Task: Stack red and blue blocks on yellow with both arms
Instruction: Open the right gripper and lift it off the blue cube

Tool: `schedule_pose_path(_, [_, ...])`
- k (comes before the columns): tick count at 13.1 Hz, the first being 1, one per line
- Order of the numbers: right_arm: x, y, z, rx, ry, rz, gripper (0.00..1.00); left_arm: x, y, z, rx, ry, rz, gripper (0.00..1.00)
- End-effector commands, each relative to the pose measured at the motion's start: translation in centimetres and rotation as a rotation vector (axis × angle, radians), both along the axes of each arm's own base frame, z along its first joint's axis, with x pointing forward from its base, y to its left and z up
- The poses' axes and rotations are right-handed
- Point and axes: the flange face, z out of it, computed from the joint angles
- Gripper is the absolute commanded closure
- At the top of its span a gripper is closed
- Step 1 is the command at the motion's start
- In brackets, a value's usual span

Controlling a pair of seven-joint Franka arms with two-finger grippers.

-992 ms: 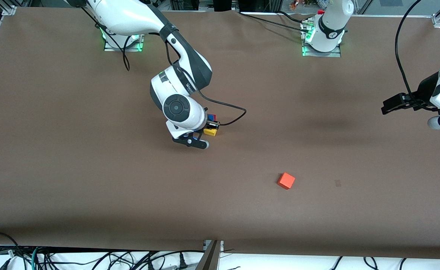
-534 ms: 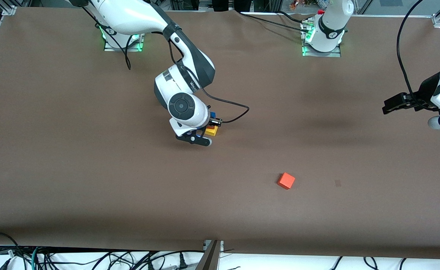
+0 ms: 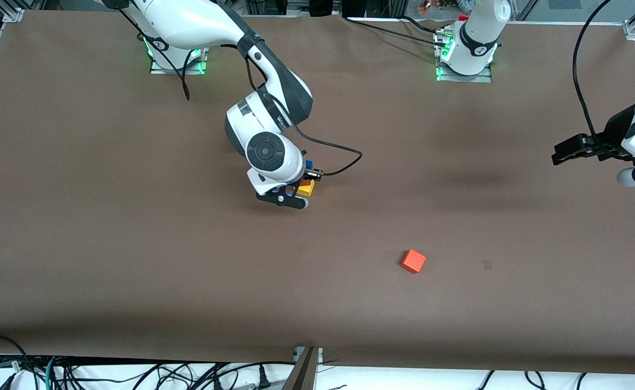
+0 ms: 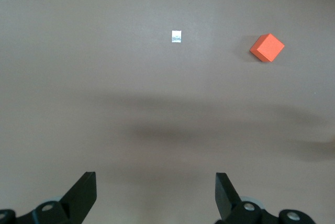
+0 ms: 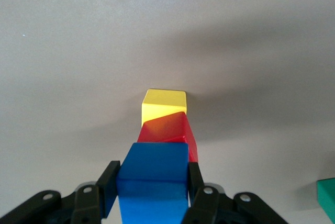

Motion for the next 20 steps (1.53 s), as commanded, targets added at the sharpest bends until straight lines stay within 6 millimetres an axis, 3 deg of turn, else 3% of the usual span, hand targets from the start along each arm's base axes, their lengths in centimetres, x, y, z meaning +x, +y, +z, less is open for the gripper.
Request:
schedule_pose_path(1, [-0.3,-0.3,0.0,-0.004,0.006,-0.002,0.05,0.1,0.7,0.3,-0.023,-0.014,-0.009,0.00])
schedule_pose_path(2, [-0.1,-0.5,0.2,-0.004,0.003,-0.002,0.01,0.1,0.7,0.2,-0.023,-0.013,-0.009,0.00])
schedule_pose_path(6, [0.9,-1.5,1.6,0.006,-0.014,-0.009,0.01,0.2,0.7,0.0,-0.023,-0.010,-0.009,0.00])
schedule_pose_path(8, [2.0,-3.2,3.8,0.009,-0.039,-0.037,0.00,0.2,0.7,0.0,-0.023,-0.010,-0.009,0.00])
schedule_pose_path(10, [3.7,-6.2,5.7,-0.018,-0.055,-0.077,0.00,0.2,0.7,0.0,-0.023,-0.010,-0.009,0.00])
schedule_pose_path(13, [4.3,-9.2,8.5,-0.056,-0.035,-0.105,0.00,0.2,0.7,-0.1,-0.023,-0.008,-0.009,0.00])
schedule_pose_path(14, [4.6,-10.3,9.9,-0.056,-0.043,-0.113,0.00,0.2,0.7,-0.1,-0.023,-0.008,-0.009,0.00])
schedule_pose_path(16, [3.8,-11.4,14.8,-0.031,-0.068,-0.093,0.00,0.2,0.7,-0.1,-0.023,-0.008,-0.009,0.00])
schedule_pose_path(20, [2.5,-17.9,22.1,-0.030,-0.038,-0.007,0.00,0.2,0.7,-0.1,-0.023,-0.008,-0.009,0.00])
